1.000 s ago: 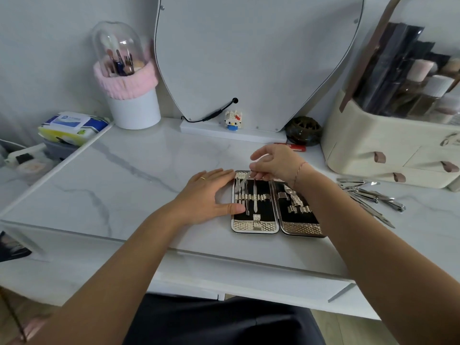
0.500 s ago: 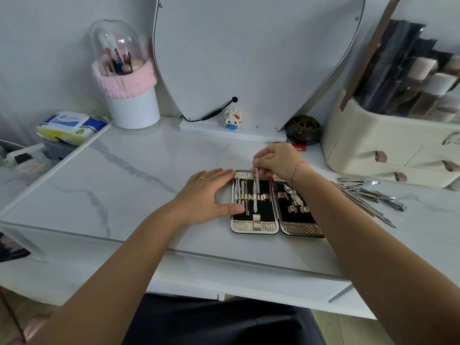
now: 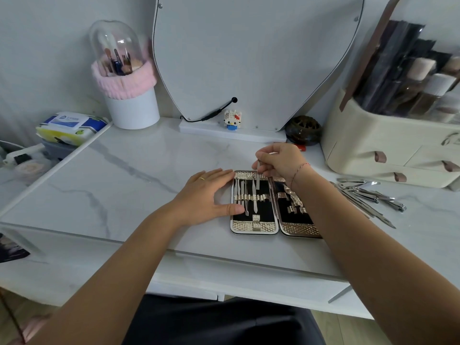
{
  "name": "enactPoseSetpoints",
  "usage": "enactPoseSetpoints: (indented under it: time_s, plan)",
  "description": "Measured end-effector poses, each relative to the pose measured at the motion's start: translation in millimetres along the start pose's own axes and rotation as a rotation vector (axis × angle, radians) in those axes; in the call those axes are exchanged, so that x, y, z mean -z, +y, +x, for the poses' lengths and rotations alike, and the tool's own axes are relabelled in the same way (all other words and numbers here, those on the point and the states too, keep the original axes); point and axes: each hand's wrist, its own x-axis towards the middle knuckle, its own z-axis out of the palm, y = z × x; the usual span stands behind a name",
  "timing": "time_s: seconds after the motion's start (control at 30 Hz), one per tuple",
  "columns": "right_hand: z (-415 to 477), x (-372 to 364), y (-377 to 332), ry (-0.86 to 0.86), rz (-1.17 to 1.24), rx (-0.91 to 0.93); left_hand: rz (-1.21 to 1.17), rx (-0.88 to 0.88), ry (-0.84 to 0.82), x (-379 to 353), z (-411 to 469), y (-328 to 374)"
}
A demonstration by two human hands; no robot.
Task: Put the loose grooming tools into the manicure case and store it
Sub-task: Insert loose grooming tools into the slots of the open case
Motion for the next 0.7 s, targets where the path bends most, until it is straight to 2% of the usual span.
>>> enactPoseSetpoints:
  time_s: [0.3, 0.57, 0.7]
  plan:
    - [1.4, -5.8, 0.1, -0.053, -0.024, 0.009, 0.004, -0.003, -0.005, 0.6, -0.8, 1.0]
    - [4.5, -5.4, 0.9, -0.076, -0.382, 0.104, 0.012, 0.001, -0.003, 0.3, -0.5, 0.8]
    - [7.9, -0.6, 1.1, -0.073, -0.653, 0.185, 0.014, -0.001, -0.010, 0.4, -0.5, 0.9]
